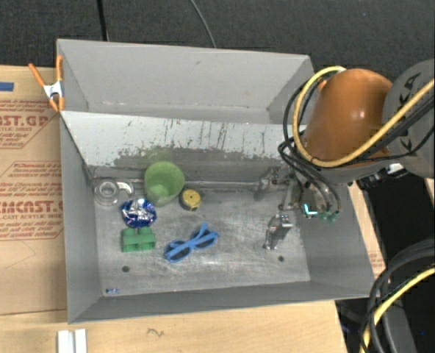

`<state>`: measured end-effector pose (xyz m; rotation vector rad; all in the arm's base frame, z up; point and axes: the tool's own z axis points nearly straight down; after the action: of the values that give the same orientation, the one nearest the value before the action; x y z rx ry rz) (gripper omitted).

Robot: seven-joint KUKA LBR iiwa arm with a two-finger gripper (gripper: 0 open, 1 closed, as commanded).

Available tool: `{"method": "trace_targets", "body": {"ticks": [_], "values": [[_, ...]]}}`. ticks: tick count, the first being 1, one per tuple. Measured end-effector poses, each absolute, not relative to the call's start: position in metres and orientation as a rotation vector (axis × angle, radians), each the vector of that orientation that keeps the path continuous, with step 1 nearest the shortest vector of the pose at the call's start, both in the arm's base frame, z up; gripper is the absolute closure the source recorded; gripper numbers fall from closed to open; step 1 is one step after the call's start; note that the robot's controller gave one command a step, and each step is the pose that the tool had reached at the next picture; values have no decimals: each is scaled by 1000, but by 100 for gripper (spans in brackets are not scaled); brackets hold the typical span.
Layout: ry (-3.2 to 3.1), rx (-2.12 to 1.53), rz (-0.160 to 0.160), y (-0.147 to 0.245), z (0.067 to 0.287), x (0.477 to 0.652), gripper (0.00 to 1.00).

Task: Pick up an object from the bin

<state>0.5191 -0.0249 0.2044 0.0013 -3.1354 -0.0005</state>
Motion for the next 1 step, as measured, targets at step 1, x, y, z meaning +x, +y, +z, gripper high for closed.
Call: {"method": "trace_targets", "body": {"ticks": [1], "values": [[-3129,342,1,53,70,523,0]]}}
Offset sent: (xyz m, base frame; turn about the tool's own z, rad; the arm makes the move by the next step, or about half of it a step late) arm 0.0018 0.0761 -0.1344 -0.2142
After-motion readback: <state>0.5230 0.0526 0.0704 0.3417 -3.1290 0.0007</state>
